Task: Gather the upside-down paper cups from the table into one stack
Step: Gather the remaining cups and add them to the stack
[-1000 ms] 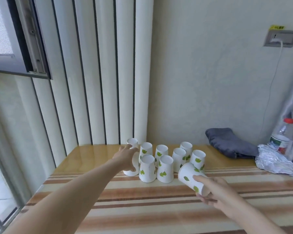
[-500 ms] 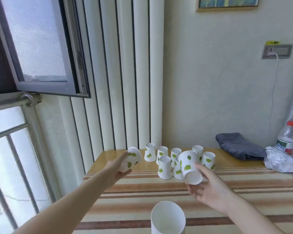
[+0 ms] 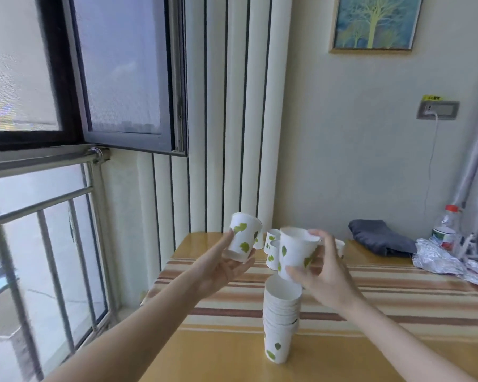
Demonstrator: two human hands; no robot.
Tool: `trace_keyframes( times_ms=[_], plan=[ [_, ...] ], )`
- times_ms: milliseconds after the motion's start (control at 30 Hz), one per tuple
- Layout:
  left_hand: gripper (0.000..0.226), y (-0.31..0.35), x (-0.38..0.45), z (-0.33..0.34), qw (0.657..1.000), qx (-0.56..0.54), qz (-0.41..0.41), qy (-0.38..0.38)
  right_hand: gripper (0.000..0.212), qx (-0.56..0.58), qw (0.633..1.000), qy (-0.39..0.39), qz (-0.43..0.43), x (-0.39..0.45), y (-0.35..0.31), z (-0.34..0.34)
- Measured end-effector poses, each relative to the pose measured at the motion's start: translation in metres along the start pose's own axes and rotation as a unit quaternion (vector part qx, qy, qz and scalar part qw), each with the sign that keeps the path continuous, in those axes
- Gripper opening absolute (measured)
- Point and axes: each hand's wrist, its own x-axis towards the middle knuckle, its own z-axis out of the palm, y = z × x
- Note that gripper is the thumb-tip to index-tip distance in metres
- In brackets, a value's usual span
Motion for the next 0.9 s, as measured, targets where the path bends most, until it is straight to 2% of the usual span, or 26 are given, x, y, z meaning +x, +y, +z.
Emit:
trace_keyframes(
  times_ms=[167,300,533,633,733,900],
  plan=[
    [0.059,0.002,-0.012,0.017,0.997,0.053,0.036,-0.049,0.068,-0.049,0.998,-0.033,0.009,-0.015,0.012,0.014],
    [0.061,0.0,-0.014,0.026,0.988,0.122,0.066,-0.061,0.08,-0.066,0.996,-0.056,-0.023,-0.018,0.019,0.016],
    [0.078,-0.013,-0.004,0.037,0.98,0.16,0.071,-0.097,0.099,0.132,0.991,-0.018,0.02,0.014,-0.023,0.012],
    [0.07,-0.017,-0.003,0.038,0.972,0.193,0.068,-0.115,0.082,0.17,0.985,0.006,0.003,0.032,-0.04,0.014],
    [0.067,-0.016,-0.003,0.032,0.96,0.239,0.067,-0.132,0.08,0.15,0.988,0.028,-0.003,0.041,-0.041,0.02],
    [0.08,-0.008,0.0,0.016,0.948,0.287,0.069,-0.119,0.063,0.094,0.995,0.038,-0.019,0.034,-0.017,0.022]
  ],
)
